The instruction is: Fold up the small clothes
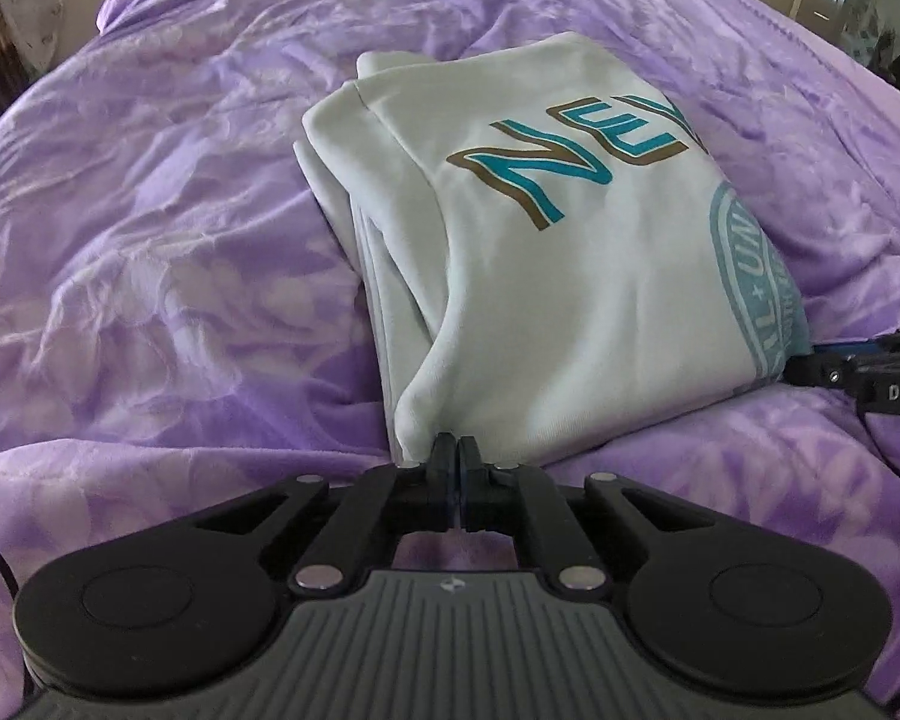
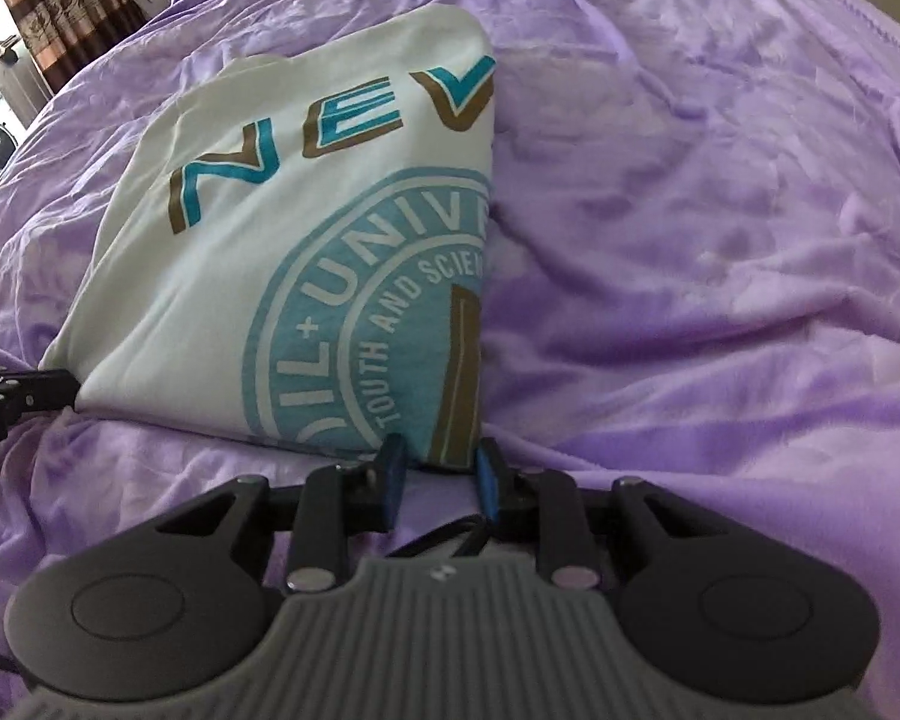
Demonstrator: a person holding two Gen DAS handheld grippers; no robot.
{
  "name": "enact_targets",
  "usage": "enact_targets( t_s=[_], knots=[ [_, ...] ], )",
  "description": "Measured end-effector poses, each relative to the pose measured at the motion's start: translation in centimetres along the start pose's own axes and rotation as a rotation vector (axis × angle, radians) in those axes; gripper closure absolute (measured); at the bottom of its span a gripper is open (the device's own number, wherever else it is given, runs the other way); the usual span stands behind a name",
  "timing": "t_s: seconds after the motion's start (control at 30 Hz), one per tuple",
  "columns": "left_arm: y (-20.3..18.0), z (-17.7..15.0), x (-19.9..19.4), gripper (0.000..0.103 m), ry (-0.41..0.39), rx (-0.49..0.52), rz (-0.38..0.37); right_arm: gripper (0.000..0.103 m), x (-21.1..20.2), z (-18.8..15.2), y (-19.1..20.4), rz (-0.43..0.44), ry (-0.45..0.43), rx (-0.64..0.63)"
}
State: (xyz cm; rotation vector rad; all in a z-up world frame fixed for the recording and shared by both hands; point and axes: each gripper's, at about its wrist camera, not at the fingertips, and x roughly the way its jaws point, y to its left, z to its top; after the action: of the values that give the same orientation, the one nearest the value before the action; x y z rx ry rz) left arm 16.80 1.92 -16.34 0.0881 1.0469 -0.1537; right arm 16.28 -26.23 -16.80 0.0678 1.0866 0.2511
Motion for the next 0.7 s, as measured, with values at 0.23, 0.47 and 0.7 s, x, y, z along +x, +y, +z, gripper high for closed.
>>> enact_targets(
  t_s=[0.23,0.47,0.7],
  knots=[
    [-2.4,-1.5,-5.2,0.082,-0.117,0.019,0.082,0.083,-5.1,-1.1,2.0,-0.071,-0.142,-0.019],
    [-4.2,-2.4,-12.7,0.05,-0.306,-0.016,0.194,0.07,-13.0,-2.7,5.0,-0.056,-0.338,-0.04],
    [-4.6,-3.8,-17.2,0.042,-0.387,-0.085,0.196,0.064,-17.8,-5.6,7.5,-0.022,-0.41,-0.07]
  ],
)
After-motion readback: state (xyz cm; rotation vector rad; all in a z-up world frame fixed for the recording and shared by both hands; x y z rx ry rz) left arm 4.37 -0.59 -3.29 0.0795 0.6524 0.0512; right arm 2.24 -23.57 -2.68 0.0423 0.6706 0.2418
